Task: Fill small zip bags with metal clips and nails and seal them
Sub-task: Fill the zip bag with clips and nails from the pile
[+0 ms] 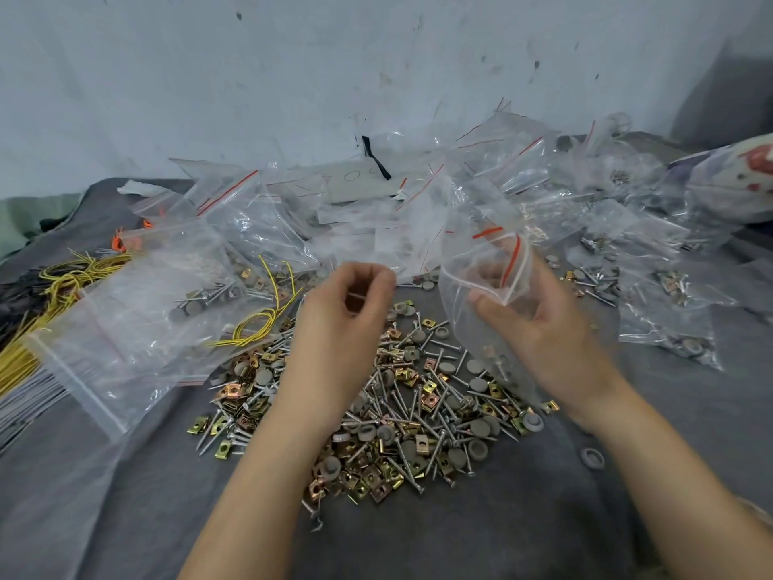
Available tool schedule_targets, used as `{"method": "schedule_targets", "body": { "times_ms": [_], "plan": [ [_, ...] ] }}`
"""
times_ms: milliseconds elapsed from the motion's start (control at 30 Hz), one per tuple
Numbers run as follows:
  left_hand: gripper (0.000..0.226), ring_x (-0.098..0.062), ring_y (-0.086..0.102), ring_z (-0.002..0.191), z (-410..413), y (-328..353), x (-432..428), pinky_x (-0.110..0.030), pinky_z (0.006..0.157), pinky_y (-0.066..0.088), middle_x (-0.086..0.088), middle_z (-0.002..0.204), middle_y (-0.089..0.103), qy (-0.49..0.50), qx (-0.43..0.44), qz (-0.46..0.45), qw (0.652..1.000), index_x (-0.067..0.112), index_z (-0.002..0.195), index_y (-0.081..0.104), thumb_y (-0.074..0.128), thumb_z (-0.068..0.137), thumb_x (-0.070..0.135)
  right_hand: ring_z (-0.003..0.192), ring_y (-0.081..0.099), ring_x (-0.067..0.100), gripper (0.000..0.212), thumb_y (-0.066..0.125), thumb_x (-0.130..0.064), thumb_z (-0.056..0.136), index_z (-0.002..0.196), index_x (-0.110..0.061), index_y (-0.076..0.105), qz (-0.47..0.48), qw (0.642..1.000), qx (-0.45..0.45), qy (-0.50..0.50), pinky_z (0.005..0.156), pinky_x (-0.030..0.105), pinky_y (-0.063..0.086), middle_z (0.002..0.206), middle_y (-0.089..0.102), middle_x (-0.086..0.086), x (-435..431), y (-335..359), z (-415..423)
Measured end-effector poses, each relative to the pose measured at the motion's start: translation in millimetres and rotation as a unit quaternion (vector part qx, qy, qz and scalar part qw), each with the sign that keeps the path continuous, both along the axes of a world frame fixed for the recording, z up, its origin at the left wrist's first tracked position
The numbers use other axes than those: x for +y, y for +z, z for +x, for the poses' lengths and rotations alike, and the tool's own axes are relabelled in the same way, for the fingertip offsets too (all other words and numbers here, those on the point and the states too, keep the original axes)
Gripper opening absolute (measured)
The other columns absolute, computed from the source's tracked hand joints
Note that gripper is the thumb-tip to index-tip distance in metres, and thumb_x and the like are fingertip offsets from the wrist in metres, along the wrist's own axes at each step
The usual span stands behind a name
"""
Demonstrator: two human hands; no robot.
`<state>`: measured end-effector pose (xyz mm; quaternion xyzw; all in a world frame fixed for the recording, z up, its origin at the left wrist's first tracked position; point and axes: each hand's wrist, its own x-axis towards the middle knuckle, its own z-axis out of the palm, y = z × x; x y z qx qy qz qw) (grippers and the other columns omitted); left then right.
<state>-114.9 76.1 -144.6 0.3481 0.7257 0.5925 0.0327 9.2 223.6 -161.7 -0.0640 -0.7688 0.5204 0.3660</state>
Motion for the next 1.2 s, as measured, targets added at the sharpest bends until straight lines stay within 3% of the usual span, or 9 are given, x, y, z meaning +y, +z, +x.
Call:
{"method": "schedule_targets", "body": {
  "times_ms": [100,233,433,567,700,800,867,1000,1200],
  "plan": [
    [0.01,0.0,0.057,0.071,-1,15,2,-0.013,0.066,0.047,0.018,0.076,0.065,-0.01,-0.002,0.069,0.998,0.03,0.09,0.07,0.062,0.096,0.029,0.108,0.063,-0.002,0.038,0.067,-0.032,0.089,0.124,-0.04,0.054,0.012,1.0,-0.02,0.014,0.089,0.012,0.048,0.111,0.068,-0.023,-3,-2,-2],
    [0.016,0.006,0.058,0.08,2,22,5,-0.008,0.069,0.041,0.009,0.1,0.068,-0.051,0.055,0.041,0.996,0.035,0.097,0.07,0.061,0.097,0.021,0.116,0.061,0.0,0.048,0.067,-0.039,0.089,0.132,-0.049,0.047,0.028,0.999,-0.029,0.014,0.098,0.023,0.048,0.115,0.067,-0.023,-6,-4,-4],
    [0.024,0.0,0.061,0.085,10,26,19,-0.01,0.069,0.043,0.015,0.09,0.066,-0.095,0.091,-0.012,0.991,0.036,0.115,0.064,0.064,0.095,0.022,0.116,0.06,-0.002,0.057,0.068,-0.046,0.084,0.136,-0.05,0.045,0.014,1.0,-0.025,0.013,0.094,0.014,0.047,0.118,0.064,-0.027,-4,-6,-3],
    [0.022,-0.001,0.064,0.091,10,31,23,-0.016,0.074,0.05,0.012,0.096,0.07,-0.086,0.053,0.053,0.993,0.033,0.117,0.062,0.063,0.096,0.025,0.115,0.06,-0.001,0.051,0.067,-0.046,0.083,0.131,-0.047,0.049,0.017,1.0,-0.013,-0.01,0.099,0.02,0.046,0.116,0.066,-0.025,-2,-4,-2],
    [0.015,-0.002,0.065,0.092,4,25,19,-0.015,0.078,0.051,0.008,0.097,0.07,-0.055,0.022,0.077,0.995,0.036,0.113,0.062,0.057,0.099,0.029,0.114,0.061,-0.001,0.047,0.067,-0.032,0.087,0.128,-0.046,0.049,0.008,1.0,-0.01,-0.008,0.1,0.023,0.047,0.112,0.067,-0.026,0,-5,-2],
    [0.017,0.002,0.064,0.087,-1,12,14,-0.011,0.068,0.048,0.01,0.095,0.069,-0.039,0.029,0.012,0.999,0.034,0.117,0.058,0.054,0.101,0.032,0.109,0.062,-0.005,0.043,0.067,-0.029,0.088,0.127,-0.041,0.051,0.002,1.0,-0.007,-0.002,0.09,0.01,0.046,0.11,0.067,-0.028,1,-5,-1],
    [0.021,0.004,0.061,0.085,-1,-1,12,-0.013,0.068,0.049,0.012,0.097,0.068,-0.038,0.073,-0.088,0.993,0.033,0.121,0.057,0.052,0.101,0.033,0.103,0.063,-0.008,0.036,0.067,-0.029,0.089,0.121,-0.038,0.054,-0.001,1.0,-0.006,-0.005,0.084,0.007,0.046,0.108,0.067,-0.029,1,-4,0],
    [0.025,-0.005,0.06,0.104,6,-19,10,-0.032,0.094,0.049,0.012,0.115,0.067,-0.082,0.227,-0.288,0.927,0.029,0.123,0.06,0.048,0.102,0.029,0.102,0.063,-0.009,0.028,0.067,-0.026,0.09,0.115,-0.035,0.057,0.002,1.0,0.003,-0.011,0.083,0.004,0.044,0.107,0.068,-0.029,2,-4,2],
    [0.043,-0.016,0.04,0.127,14,-37,10,-0.035,0.108,0.031,0.013,0.134,0.047,-0.142,0.341,-0.409,0.834,0.043,0.131,0.051,0.049,0.098,0.014,0.107,0.063,-0.004,0.033,0.066,-0.04,0.087,0.119,-0.038,0.058,-0.011,1.0,0.01,-0.005,0.087,0.008,0.045,0.112,0.068,-0.023,4,-3,4]
  ]
}}
